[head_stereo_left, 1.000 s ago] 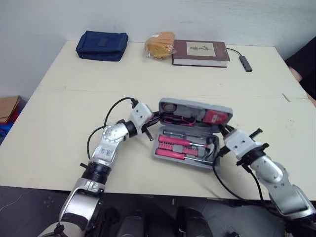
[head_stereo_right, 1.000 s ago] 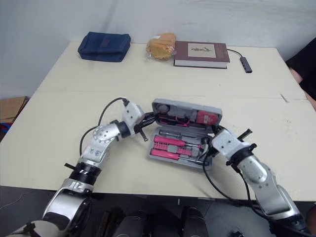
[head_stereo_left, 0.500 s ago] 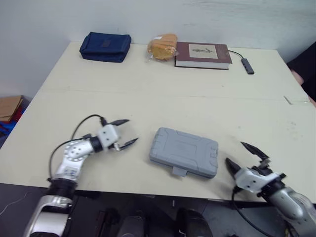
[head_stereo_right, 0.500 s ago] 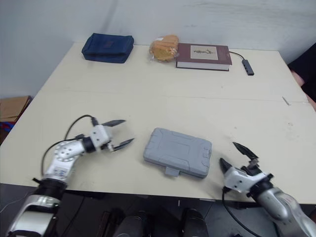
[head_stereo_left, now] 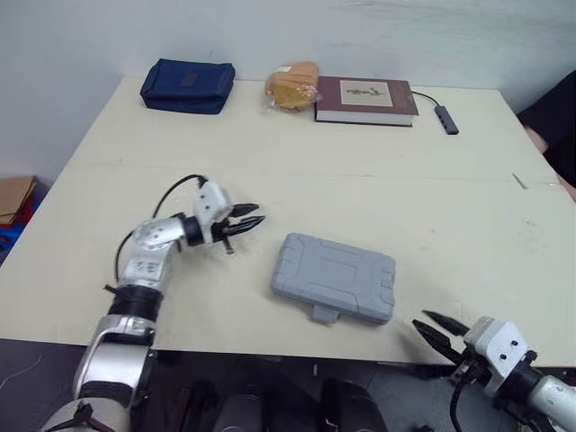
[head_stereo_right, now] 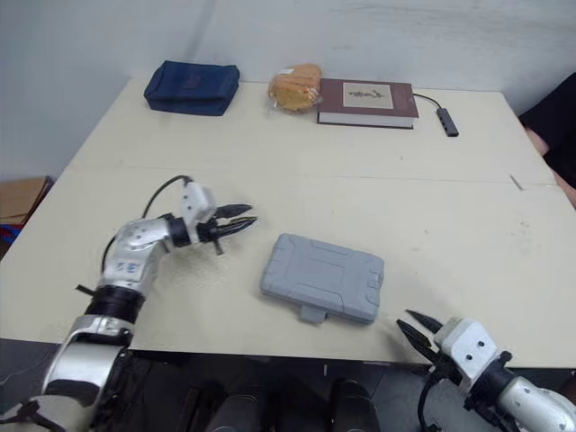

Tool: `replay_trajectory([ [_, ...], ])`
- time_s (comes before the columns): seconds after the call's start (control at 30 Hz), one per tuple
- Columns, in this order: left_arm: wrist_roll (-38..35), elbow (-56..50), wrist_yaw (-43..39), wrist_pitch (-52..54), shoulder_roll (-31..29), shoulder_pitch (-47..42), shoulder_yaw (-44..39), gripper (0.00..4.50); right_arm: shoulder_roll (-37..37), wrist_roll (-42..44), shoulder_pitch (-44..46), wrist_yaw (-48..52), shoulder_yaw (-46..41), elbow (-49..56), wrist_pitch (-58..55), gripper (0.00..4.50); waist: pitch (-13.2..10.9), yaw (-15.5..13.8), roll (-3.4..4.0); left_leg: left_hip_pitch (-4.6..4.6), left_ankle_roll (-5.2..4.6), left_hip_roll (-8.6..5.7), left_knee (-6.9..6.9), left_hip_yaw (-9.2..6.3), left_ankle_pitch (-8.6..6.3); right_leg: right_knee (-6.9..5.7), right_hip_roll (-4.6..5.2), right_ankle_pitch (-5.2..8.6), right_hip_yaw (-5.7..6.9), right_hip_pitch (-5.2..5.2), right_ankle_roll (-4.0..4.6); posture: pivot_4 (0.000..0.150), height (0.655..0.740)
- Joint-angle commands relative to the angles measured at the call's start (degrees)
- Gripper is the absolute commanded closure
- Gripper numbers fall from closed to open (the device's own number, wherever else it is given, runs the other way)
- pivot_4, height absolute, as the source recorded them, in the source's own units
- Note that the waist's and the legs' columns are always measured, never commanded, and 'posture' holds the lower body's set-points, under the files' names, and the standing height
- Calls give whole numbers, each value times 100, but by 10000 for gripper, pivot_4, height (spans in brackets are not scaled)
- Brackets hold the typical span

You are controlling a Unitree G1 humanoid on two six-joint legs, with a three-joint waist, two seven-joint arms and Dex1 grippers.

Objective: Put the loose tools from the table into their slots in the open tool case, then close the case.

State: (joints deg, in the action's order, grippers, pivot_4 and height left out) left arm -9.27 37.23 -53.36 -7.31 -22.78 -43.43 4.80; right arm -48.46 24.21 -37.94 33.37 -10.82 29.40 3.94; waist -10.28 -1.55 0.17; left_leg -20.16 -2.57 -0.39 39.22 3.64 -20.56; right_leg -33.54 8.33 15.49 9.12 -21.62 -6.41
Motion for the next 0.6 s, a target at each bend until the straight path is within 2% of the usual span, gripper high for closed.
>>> replay_trajectory([
  [0.03, 425, 906, -1, -39, 408, -728, 328, 44676, -72, 135, 148, 405, 188, 340, -482, 45000, -5, -12, -8, 0, 0, 0, 0, 0, 0, 0, 0, 0, 0, -1, 0, 1500, 7400],
  [0.13, 555, 1789, 4, 78, 867, -1367, 380, 44676, -123, -101, 411, 733, 654, 314, -841, 45000, -13, -23, -24, -9, -1, -2, 0, 2, -1, 1, -2, 0, 5, -13, 0, 1500, 7400],
  [0.27, 947, 2465, -112, -402, 1088, -1693, 602, 44676, 16, -474, 942, 793, 1095, 63, -1133, 45000, -17, -1, -30, -26, -4, -6, 1, 8, 1, 1, -1, -1, 9, -33, -2, 1500, 7400],
  [0.43, 1136, 2850, -481, -753, 1184, -1832, 641, 44676, 128, -843, 1375, 758, 1070, -294, -1149, 45000, -19, 3, -36, -25, -8, -5, 10, 16, 3, -6, 1, -4, 8, -35, -6, 1500, 7400],
  [0.6, 1101, 2896, -1332, -855, 1020, -1672, 593, 44676, -67, -1217, 1662, 829, 717, -1023, -992, 45000, -18, -4, -37, -25, -10, -6, 21, 13, 3, -10, 7, -6, 4, -33, -9, 1500, 7400],
])
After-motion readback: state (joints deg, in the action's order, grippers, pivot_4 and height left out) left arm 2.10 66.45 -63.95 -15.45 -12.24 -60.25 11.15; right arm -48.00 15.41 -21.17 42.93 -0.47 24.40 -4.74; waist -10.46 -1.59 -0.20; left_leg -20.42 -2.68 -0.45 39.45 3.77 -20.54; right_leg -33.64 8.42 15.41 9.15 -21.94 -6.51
